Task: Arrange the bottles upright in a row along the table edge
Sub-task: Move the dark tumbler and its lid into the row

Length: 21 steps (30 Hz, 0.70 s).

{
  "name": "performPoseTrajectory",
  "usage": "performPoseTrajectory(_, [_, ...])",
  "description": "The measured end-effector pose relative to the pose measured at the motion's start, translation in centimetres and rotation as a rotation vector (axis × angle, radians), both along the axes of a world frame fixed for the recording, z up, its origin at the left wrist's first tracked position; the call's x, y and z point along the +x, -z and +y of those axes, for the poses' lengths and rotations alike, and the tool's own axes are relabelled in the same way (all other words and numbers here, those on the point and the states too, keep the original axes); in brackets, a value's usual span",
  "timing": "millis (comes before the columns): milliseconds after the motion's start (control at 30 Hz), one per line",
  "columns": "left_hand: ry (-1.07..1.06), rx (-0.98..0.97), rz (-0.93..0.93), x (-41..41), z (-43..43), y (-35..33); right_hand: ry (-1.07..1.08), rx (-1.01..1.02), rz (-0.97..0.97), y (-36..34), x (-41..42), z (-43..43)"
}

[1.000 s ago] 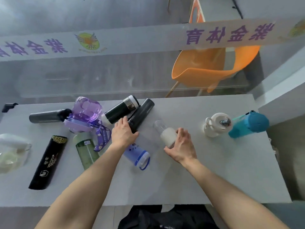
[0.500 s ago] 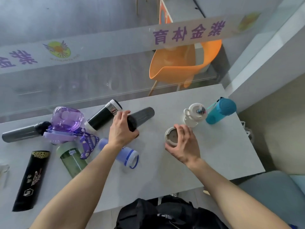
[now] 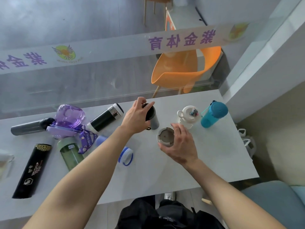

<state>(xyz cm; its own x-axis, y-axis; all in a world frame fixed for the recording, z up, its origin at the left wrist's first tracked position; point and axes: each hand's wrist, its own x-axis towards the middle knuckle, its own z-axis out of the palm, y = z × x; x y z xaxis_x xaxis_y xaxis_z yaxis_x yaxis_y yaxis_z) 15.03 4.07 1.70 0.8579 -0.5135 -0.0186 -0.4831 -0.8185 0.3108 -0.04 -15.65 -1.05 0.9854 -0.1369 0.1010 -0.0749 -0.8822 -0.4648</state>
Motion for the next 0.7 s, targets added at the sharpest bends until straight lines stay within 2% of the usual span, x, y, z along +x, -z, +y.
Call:
performPoseTrajectory(167, [0.022, -0.023, 0.027, 0.7, -1.1, -0.8, -0.02, 0.024, -0.103, -1.1, -0.2, -0.5])
performPoseTrajectory(333, [0.091, -0.046, 0.029, 0.3, -1.4, -0.9, -0.023, 0.05, -0.089, -2.1, 0.5, -0.3])
performPoseTrajectory(567, [0.048, -0.013, 0.066, 0.1, -0.6, -1.7, -0.033, 0.063, -0.094, -2.6, 0.6, -0.5])
performPoseTrajectory(700, [0.015, -0.029, 0.069, -0.5, 1.2, -2.1, -0.061, 0.047, -0.172, -2.9, 1.1, 0.6])
